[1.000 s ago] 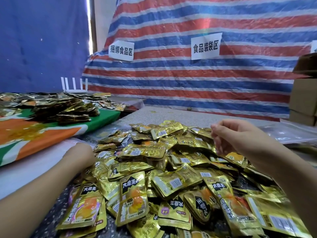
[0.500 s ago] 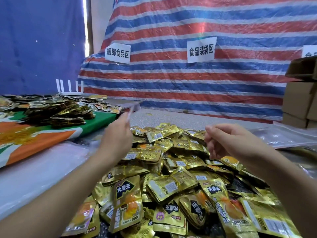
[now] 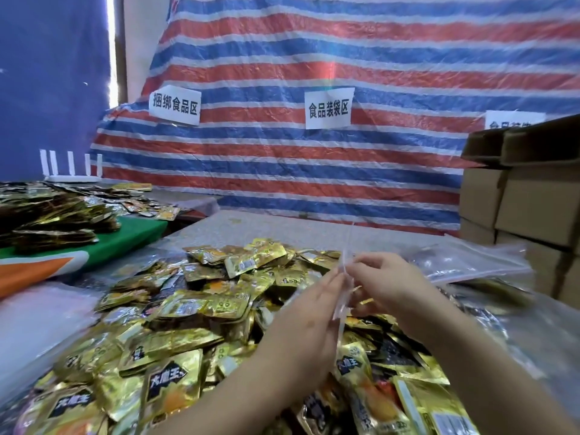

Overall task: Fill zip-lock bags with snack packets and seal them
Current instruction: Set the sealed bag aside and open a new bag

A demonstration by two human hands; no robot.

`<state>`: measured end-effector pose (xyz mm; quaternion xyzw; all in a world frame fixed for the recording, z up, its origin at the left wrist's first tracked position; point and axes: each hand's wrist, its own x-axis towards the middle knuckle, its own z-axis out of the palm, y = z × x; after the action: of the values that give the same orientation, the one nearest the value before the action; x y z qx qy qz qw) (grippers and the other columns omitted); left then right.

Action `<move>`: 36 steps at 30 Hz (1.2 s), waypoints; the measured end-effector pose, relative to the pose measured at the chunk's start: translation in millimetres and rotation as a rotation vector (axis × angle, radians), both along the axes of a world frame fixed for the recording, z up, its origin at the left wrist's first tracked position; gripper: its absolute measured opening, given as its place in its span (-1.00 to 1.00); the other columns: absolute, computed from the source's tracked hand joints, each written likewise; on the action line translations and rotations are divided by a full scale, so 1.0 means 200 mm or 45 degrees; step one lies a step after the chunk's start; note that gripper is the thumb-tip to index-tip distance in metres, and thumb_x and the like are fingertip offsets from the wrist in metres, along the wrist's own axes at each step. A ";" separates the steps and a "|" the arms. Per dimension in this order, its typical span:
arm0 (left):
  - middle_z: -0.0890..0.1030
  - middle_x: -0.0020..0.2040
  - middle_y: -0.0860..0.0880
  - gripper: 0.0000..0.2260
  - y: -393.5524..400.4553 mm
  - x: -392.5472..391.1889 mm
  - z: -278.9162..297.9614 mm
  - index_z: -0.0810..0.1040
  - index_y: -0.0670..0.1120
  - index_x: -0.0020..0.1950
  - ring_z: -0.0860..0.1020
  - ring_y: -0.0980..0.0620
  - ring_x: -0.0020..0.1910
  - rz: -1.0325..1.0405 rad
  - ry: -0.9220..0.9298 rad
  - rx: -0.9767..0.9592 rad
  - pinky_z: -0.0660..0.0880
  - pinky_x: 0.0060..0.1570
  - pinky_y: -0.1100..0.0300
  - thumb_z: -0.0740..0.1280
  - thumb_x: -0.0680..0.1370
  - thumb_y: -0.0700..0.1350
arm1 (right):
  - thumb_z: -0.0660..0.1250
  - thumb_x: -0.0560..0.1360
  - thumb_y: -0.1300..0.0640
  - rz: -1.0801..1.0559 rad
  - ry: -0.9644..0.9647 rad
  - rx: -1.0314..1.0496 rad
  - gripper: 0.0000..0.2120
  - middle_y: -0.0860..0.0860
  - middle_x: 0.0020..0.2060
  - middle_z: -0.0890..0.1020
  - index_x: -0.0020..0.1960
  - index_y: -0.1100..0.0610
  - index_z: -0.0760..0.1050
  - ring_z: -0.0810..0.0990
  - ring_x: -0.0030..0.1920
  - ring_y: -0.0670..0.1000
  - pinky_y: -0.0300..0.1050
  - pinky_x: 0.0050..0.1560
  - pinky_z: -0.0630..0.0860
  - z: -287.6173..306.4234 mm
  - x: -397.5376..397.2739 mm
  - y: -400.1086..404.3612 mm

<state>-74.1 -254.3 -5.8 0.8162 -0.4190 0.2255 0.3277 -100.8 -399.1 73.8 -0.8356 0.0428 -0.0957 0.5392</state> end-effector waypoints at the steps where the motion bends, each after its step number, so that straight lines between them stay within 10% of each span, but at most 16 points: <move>1: -0.07 0.52 0.28 -0.47 0.01 0.00 0.00 -0.04 0.07 0.61 -0.17 0.49 0.45 0.009 0.003 0.025 -0.04 0.54 0.26 -0.02 0.64 0.04 | 0.25 0.64 0.18 -0.007 -0.018 -0.016 -0.81 0.16 -0.19 0.67 0.00 0.22 0.63 0.64 -0.40 -0.06 -0.21 -0.36 0.57 -0.01 0.01 0.00; 7: 0.10 0.55 0.26 -0.34 0.06 -0.03 -0.02 0.05 0.16 0.59 0.03 0.32 0.51 0.046 0.051 0.003 0.05 0.49 0.29 -0.07 0.54 0.40 | 0.31 0.61 0.26 -0.054 -0.169 0.018 -0.87 0.11 -0.29 0.66 -0.06 0.21 0.61 0.61 -0.42 -0.08 -0.25 -0.36 0.55 -0.02 0.02 0.03; 10: 0.48 0.11 0.18 -0.62 0.08 -0.06 0.04 0.47 0.07 0.21 0.43 0.25 0.13 0.102 -0.063 -0.321 0.39 0.10 0.32 0.01 0.61 0.23 | 0.32 0.60 0.28 0.023 -0.168 0.102 -0.91 0.07 -0.37 0.66 -0.05 0.27 0.58 0.63 -0.43 -0.07 -0.24 -0.36 0.56 0.01 0.00 0.03; 14: 0.48 -0.26 0.13 -0.82 0.11 -0.04 0.08 0.45 0.08 -0.15 0.46 0.12 -0.25 0.093 0.019 -0.581 0.36 -0.27 0.22 0.20 0.59 0.11 | 0.35 0.57 0.27 0.255 -0.144 0.107 -0.92 0.04 -0.31 0.69 -0.02 0.28 0.60 0.65 -0.32 -0.02 -0.22 -0.29 0.59 0.04 -0.06 0.06; 28: 0.49 -0.34 -0.02 -0.62 0.14 -0.05 0.08 0.42 -0.01 -0.22 0.43 0.05 -0.36 -0.047 0.155 -0.603 0.41 -0.34 0.04 0.19 0.53 0.29 | 0.39 0.53 0.29 0.422 -0.141 -0.131 -0.94 0.14 -0.25 0.70 -0.07 0.27 0.63 0.65 -0.26 -0.03 -0.22 -0.19 0.59 0.05 -0.10 0.10; 36: 0.51 -0.32 0.02 -0.75 0.15 -0.04 0.10 0.41 0.00 -0.27 0.42 0.13 -0.38 -0.071 0.115 -0.541 0.39 -0.37 0.21 0.41 0.47 0.07 | 0.41 0.51 0.27 0.439 -0.060 0.005 -0.88 0.19 -0.25 0.67 -0.05 0.34 0.65 0.63 -0.25 0.06 -0.16 -0.19 0.61 0.06 -0.10 0.09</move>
<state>-82.2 -223.8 14.9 0.7262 -0.3693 0.2628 0.5169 -121.2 -382.1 85.6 -0.8270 -0.1136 -0.0214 0.5501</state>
